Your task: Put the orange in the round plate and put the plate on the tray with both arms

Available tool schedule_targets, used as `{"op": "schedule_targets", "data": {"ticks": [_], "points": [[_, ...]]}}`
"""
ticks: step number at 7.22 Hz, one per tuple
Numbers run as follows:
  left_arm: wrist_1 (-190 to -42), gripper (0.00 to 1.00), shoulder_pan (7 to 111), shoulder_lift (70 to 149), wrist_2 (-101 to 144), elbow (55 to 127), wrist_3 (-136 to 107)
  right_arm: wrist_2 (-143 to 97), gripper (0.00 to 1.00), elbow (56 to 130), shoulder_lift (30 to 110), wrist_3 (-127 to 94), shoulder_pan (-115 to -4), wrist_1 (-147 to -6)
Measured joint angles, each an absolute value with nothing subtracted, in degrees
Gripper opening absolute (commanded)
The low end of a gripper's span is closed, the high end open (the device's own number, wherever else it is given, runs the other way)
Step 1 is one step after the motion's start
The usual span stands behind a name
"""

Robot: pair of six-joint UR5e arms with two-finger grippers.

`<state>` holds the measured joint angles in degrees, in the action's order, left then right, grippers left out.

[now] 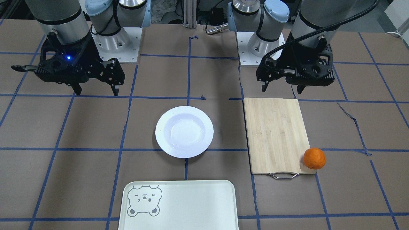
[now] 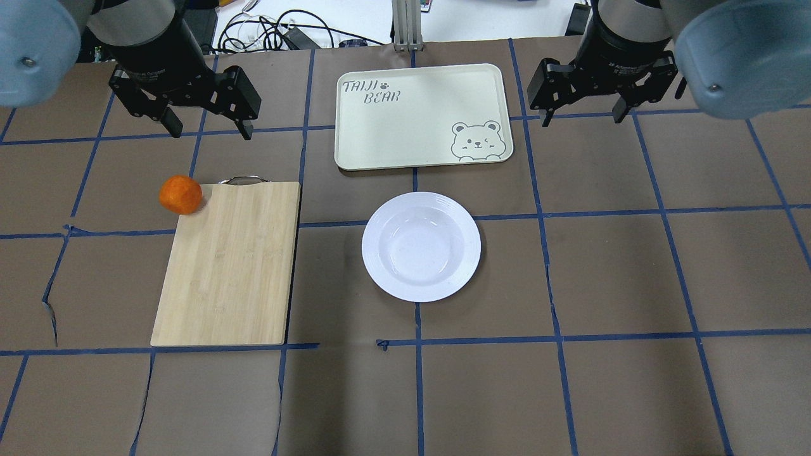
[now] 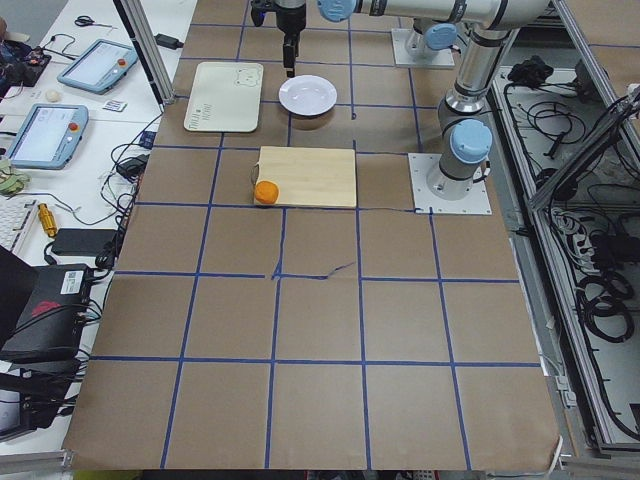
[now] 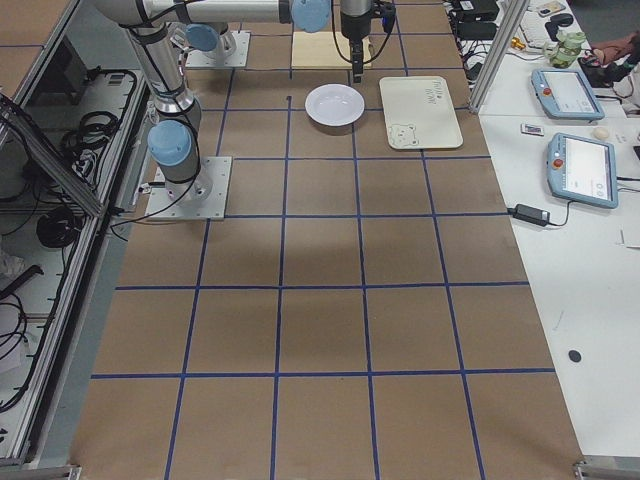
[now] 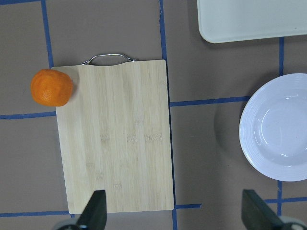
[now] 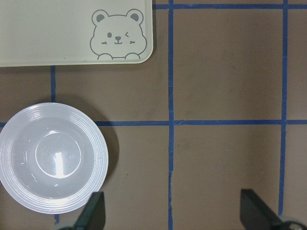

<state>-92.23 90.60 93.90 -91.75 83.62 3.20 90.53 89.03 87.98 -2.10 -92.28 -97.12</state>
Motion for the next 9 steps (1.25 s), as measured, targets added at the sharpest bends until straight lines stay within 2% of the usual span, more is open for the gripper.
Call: {"op": "schedule_targets", "data": {"ticks": [9], "points": [[-91.8, 1.0, 90.2, 94.3, -92.1, 84.0, 4.2, 90.5, 1.0, 89.1, 88.1, -2.1, -92.3, -97.1]]}}
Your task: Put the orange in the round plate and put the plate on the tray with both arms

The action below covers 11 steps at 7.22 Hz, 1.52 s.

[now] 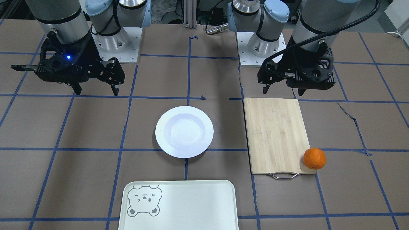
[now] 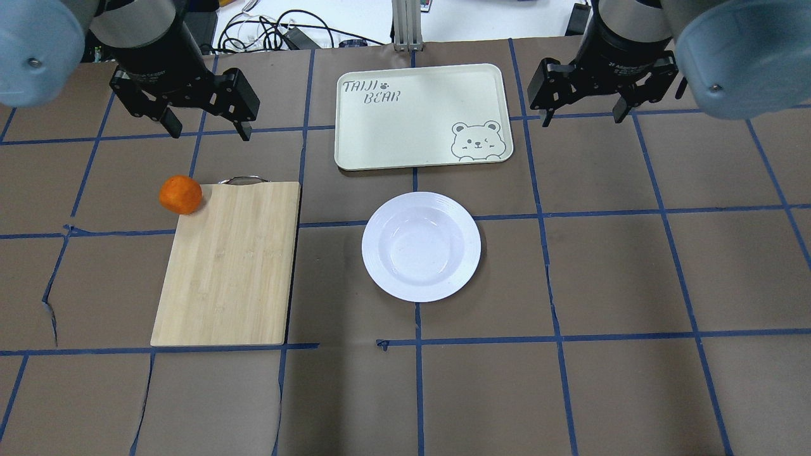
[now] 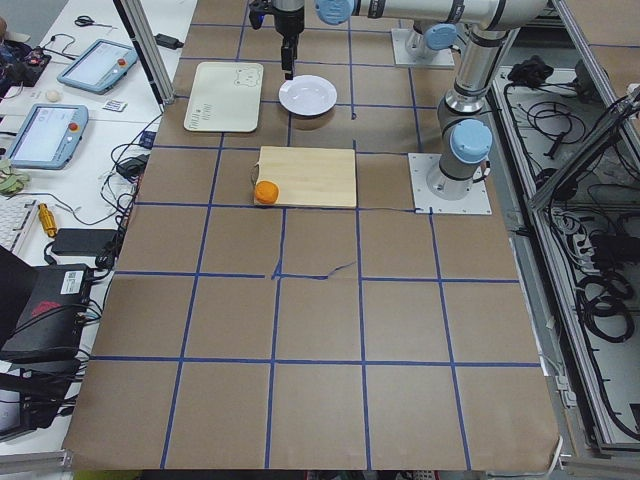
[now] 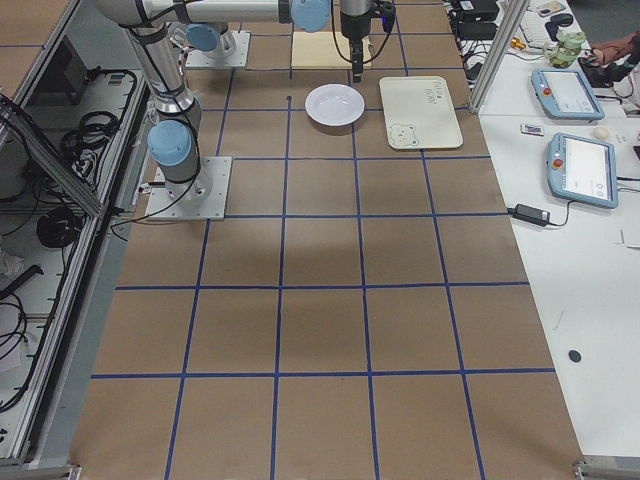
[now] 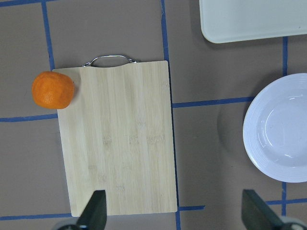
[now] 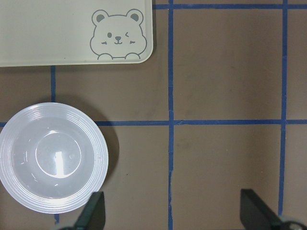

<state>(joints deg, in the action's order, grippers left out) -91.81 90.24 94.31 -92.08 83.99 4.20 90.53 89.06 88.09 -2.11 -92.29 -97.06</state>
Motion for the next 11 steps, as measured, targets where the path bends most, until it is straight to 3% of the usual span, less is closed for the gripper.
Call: {"op": "schedule_targets", "data": {"ticks": [5, 9, 11], "points": [[-90.4, 1.0, 83.5, 97.0, -92.3, 85.9, 9.9, 90.5, 1.0, 89.2, 88.3, -2.1, -92.4, -96.9], [-65.3, 1.0, 74.6, 107.4, -96.0, 95.3, 34.6, 90.5, 1.0, 89.2, 88.4, -2.0, -92.4, -96.6], [-62.1, 1.0, 72.7, 111.5, -96.1, 96.4, 39.9, 90.5, 1.0, 89.2, 88.4, -1.9, -92.4, -96.6]]}}
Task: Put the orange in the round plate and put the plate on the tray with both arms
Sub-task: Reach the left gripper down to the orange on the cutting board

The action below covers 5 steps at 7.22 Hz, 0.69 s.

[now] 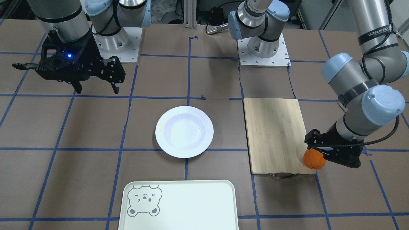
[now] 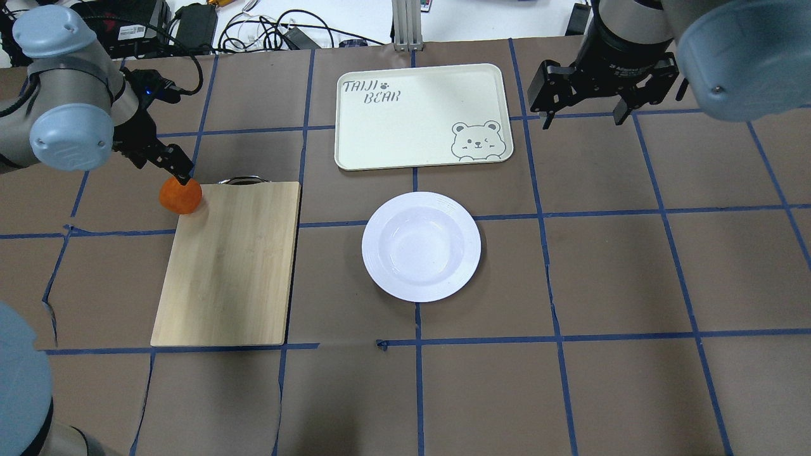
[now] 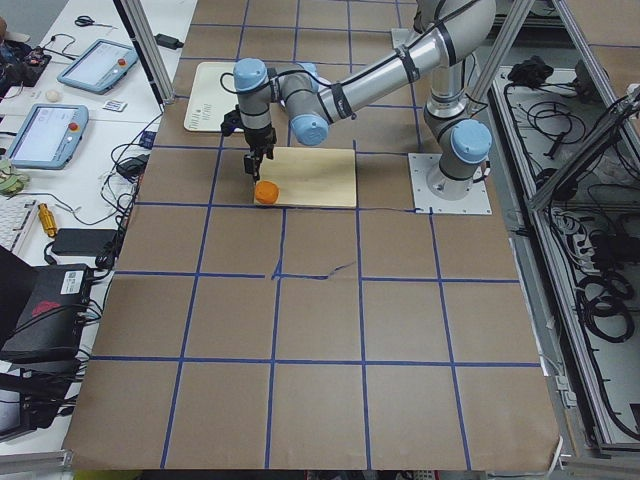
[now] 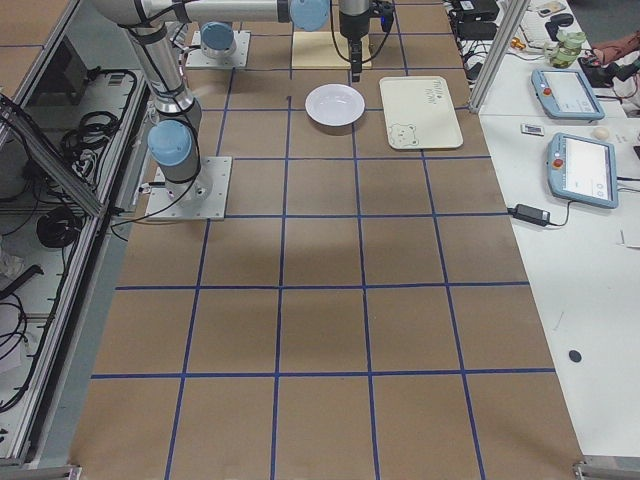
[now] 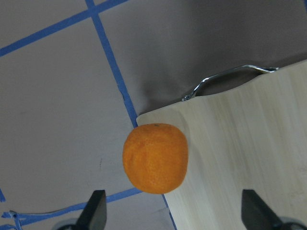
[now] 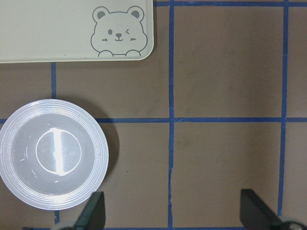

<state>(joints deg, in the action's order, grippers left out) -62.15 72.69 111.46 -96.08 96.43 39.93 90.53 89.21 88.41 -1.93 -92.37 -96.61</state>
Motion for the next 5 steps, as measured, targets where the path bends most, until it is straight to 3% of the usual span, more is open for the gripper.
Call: {"op": "schedule_targets", "data": {"ticks": [3, 5], "points": [[-61.9, 1.0, 70.7, 114.8, -93.2, 96.7, 43.0, 90.5, 1.0, 89.2, 88.4, -2.0, -92.4, -96.5], [-61.8, 0.94, 70.1, 116.0, -92.2, 96.5, 45.1, 90.5, 1.0, 89.2, 88.4, -2.0, -92.4, -96.5]]}}
